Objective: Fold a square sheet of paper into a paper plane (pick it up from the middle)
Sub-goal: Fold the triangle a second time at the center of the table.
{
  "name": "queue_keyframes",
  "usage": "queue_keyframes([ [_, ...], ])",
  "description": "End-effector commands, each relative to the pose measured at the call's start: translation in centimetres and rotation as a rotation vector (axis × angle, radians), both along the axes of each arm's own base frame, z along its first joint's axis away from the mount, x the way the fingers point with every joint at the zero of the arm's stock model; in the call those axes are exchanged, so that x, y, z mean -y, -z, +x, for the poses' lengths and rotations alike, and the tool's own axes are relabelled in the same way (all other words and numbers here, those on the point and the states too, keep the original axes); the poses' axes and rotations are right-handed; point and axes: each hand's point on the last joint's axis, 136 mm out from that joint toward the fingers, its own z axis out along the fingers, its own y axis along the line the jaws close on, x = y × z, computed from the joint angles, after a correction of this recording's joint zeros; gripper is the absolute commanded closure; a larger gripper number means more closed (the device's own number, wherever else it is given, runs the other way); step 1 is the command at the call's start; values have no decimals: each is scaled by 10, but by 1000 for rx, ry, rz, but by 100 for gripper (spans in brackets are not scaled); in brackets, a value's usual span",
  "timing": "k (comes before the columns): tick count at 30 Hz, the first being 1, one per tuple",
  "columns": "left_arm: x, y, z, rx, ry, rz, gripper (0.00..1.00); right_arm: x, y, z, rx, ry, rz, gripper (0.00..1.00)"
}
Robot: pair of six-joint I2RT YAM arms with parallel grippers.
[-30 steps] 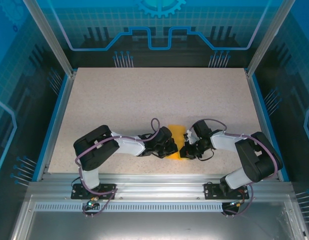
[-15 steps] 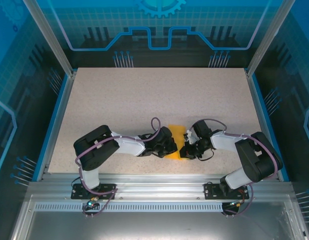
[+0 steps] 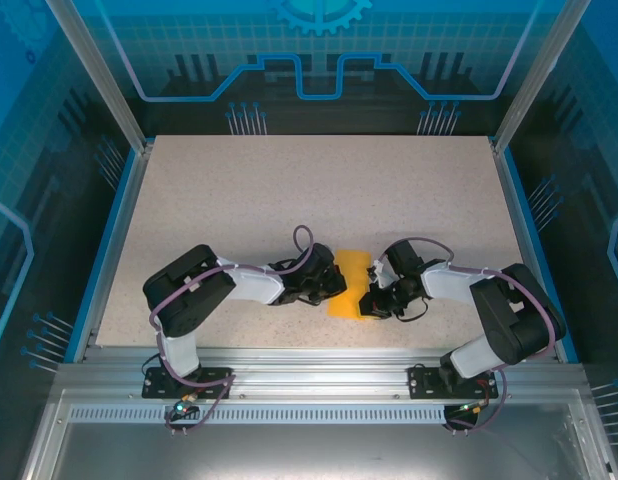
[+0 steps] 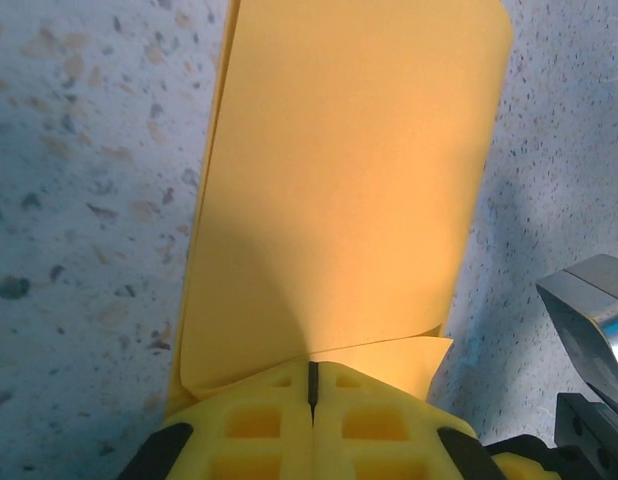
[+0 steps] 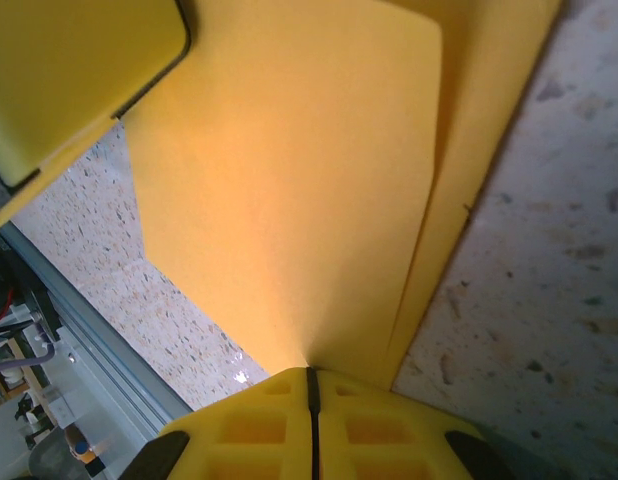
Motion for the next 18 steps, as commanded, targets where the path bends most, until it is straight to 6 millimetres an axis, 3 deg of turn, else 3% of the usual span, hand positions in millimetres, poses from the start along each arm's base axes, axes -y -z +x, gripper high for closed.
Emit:
queue_keyframes([
  [1, -46, 26, 10, -2, -69, 157, 100, 26, 20, -23, -99, 32, -127, 93],
  [12, -62, 21, 29, 33, -80, 164, 100, 26, 20, -23, -98, 35, -125, 93],
  [18, -55, -13, 38, 93, -53, 150, 100, 26, 19, -22, -93, 34, -119, 93],
])
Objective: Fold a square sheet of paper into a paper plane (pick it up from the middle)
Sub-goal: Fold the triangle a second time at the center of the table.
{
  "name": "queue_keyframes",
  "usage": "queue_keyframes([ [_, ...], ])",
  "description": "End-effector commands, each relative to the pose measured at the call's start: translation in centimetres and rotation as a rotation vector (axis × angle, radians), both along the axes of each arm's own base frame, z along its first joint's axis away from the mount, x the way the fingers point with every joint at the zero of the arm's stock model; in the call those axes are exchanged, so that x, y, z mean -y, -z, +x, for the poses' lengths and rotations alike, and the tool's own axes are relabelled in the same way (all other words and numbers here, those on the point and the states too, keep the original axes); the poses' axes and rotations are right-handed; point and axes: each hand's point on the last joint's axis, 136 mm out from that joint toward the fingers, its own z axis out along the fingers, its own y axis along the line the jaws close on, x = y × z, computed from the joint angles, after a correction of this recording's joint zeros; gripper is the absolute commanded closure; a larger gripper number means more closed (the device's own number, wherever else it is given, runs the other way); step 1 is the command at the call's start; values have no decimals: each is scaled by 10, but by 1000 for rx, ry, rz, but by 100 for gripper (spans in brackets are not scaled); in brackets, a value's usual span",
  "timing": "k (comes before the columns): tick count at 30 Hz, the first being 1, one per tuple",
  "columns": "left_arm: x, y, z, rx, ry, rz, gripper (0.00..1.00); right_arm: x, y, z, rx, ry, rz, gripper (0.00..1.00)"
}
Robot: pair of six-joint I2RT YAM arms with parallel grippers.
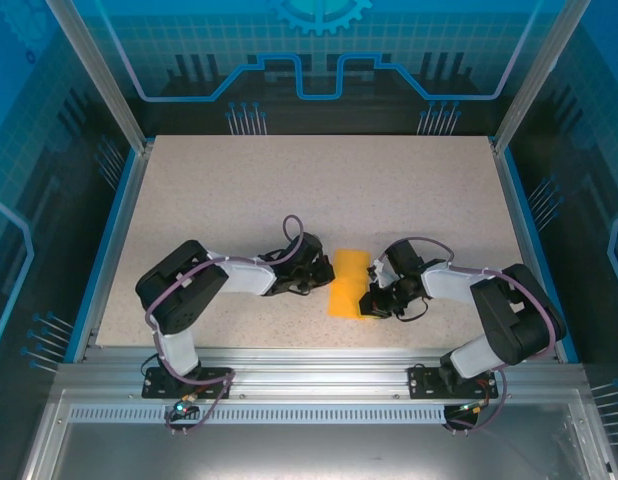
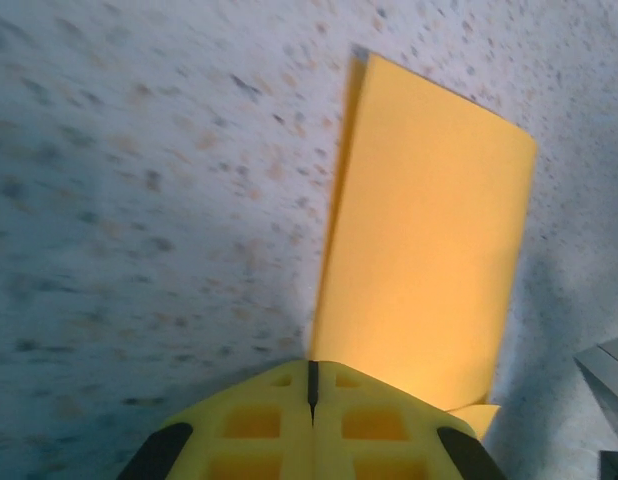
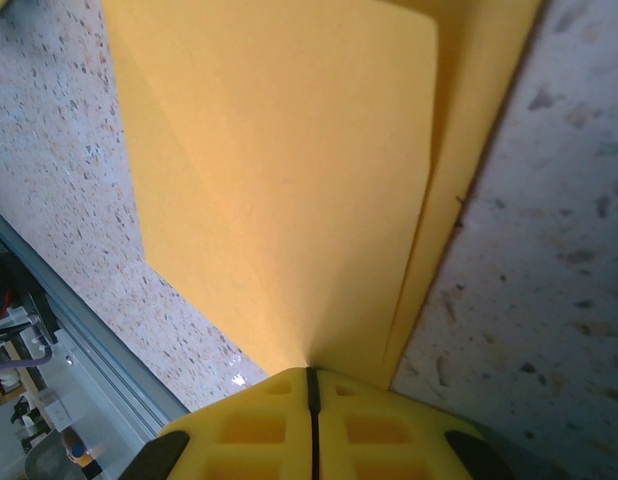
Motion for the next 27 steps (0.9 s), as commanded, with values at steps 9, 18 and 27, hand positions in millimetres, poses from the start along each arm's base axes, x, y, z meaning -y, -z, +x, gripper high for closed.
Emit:
queue_keyframes([
  [9, 24, -69, -19, 95, 95, -63, 98, 25, 19, -22, -95, 32, -112, 93],
  [18, 57, -25, -47, -71, 129, -197, 100, 24, 15, -19, -73, 30, -104, 92],
  [27, 42, 15, -51, -144, 75, -100, 100, 6, -17, -3, 21, 0, -2, 92],
])
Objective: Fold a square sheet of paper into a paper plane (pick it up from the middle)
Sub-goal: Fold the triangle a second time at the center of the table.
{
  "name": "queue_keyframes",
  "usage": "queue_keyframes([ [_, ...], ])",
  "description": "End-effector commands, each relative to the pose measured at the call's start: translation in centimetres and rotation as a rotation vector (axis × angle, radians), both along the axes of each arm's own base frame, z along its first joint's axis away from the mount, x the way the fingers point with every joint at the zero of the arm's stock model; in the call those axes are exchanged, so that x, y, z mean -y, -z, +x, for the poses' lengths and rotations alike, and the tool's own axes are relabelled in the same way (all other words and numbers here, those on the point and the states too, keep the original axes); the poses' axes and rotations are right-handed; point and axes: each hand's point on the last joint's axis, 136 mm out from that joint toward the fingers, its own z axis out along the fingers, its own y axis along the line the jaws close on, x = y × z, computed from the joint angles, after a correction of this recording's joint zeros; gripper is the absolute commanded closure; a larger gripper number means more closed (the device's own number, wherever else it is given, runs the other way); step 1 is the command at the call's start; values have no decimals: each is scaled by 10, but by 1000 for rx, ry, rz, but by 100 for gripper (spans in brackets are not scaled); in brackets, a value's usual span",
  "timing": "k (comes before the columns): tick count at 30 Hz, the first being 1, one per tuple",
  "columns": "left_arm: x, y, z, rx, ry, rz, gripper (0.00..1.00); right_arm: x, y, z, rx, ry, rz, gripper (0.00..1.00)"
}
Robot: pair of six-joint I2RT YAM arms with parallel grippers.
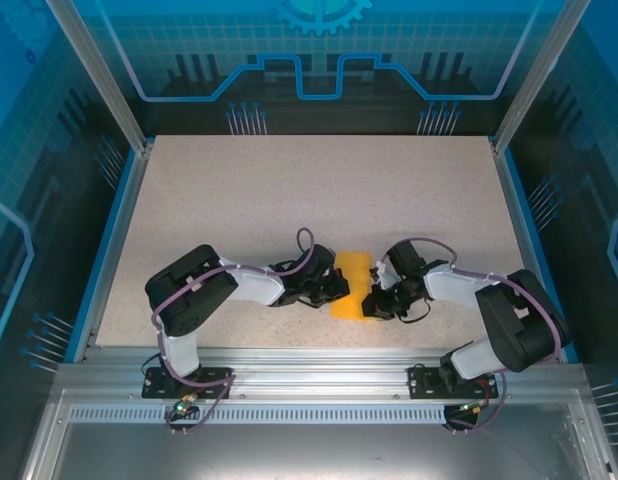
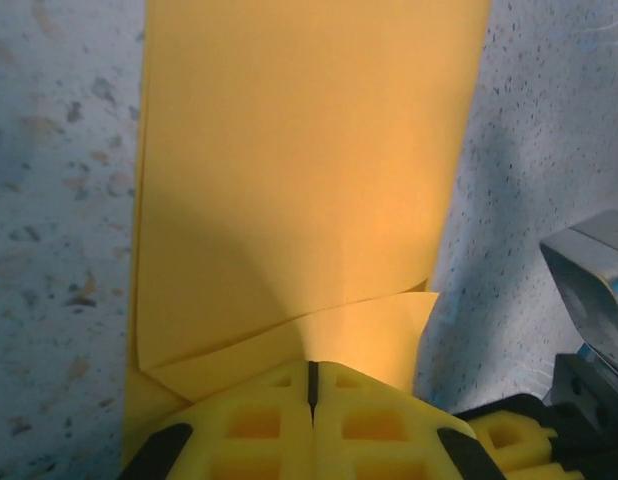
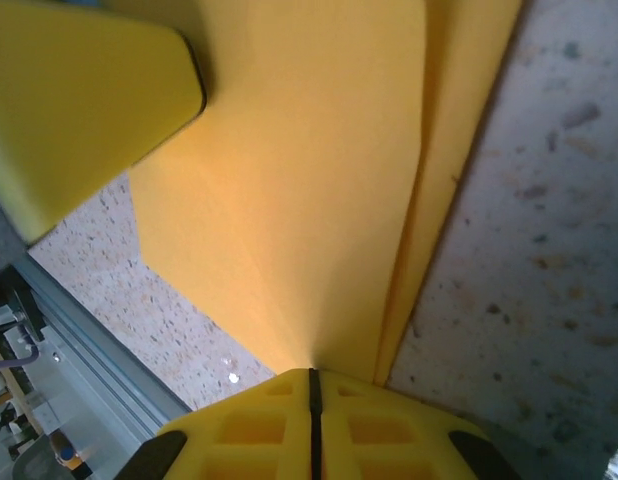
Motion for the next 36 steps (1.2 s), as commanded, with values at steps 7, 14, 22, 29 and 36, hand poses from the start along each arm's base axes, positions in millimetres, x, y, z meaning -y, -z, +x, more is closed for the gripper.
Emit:
queue_keyframes([
  [7, -13, 17, -6, -32, -11, 77, 100, -19, -33, 19, 62, -25, 77, 93],
  [14, -11, 17, -5, -32, -7, 77, 100, -29, -10, 27, -10, -39, 67, 92],
  [22, -16, 26, -8, -52, -8, 106, 100, -13, 27, 6, -118, -14, -6, 92],
  [29, -24, 36, -11, -70, -24, 144, 100, 3, 28, -7, -119, 22, -31, 91],
  [36, -27, 44, -11, -94, -40, 160, 100, 5, 20, -24, -122, 29, 7, 90],
])
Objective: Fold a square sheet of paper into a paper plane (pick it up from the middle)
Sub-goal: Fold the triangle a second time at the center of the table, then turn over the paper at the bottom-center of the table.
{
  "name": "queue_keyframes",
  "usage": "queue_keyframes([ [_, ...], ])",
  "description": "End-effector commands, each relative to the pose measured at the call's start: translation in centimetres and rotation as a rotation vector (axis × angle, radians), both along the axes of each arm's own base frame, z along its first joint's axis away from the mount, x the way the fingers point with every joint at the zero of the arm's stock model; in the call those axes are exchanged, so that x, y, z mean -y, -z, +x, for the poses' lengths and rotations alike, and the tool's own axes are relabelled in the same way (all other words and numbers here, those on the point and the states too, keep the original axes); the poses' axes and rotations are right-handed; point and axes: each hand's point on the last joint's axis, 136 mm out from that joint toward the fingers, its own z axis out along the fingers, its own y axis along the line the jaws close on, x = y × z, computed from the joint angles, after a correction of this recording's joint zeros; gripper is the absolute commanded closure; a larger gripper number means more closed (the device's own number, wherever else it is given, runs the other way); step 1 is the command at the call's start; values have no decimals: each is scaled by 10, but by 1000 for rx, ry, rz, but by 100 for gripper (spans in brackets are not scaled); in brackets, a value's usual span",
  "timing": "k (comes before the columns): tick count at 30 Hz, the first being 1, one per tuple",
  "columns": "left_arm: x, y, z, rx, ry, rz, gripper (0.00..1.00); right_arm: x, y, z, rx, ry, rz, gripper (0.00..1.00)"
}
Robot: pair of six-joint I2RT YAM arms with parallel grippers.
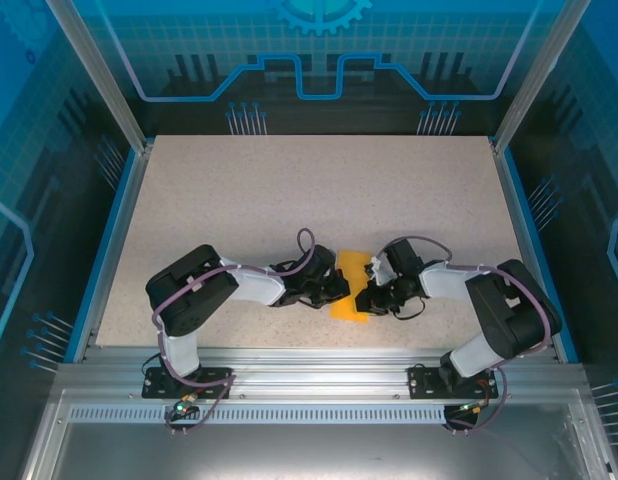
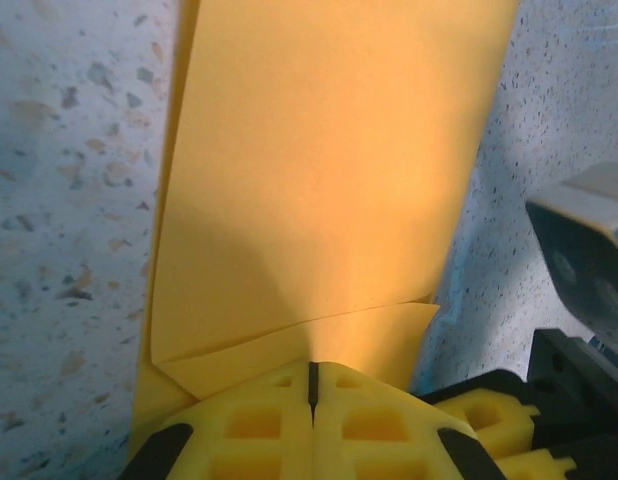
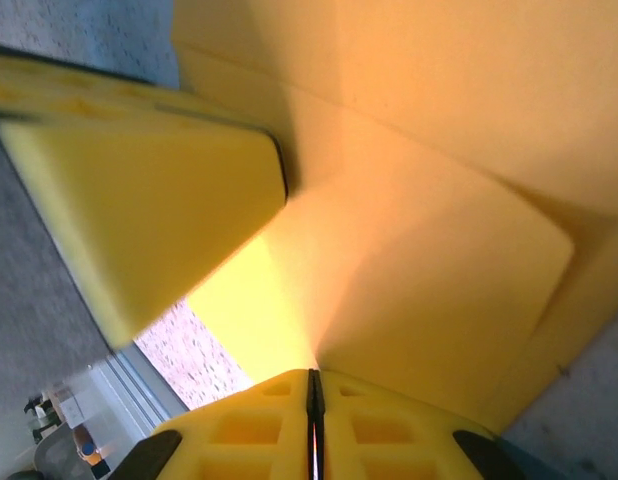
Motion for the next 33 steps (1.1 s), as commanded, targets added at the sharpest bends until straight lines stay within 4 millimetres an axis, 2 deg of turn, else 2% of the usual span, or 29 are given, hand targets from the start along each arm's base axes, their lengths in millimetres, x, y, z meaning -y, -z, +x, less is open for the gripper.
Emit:
queue_keyframes([
  [1, -27, 43, -12, -91, -36, 149, 100, 22, 16, -38, -148, 34, -86, 89],
  [11, -26, 40, -11, -88, -32, 139, 100, 45, 21, -57, -182, 98, -147, 87],
  [16, -22, 37, -10, -82, -23, 122, 100, 51, 17, -53, -158, 118, -160, 87],
  [21, -15, 23, -9, -66, -4, 82, 100, 49, -7, -33, -56, 125, -148, 85],
  [26, -3, 0, -4, -34, 17, 29, 100, 50, -31, -1, 74, 164, -167, 68],
  [29, 1, -9, -2, -23, 26, 18, 100, 45, -36, 13, 103, 176, -142, 62],
  [33, 5, -16, 0, -13, 34, 0, 100, 39, -34, 25, 102, 179, -128, 61],
])
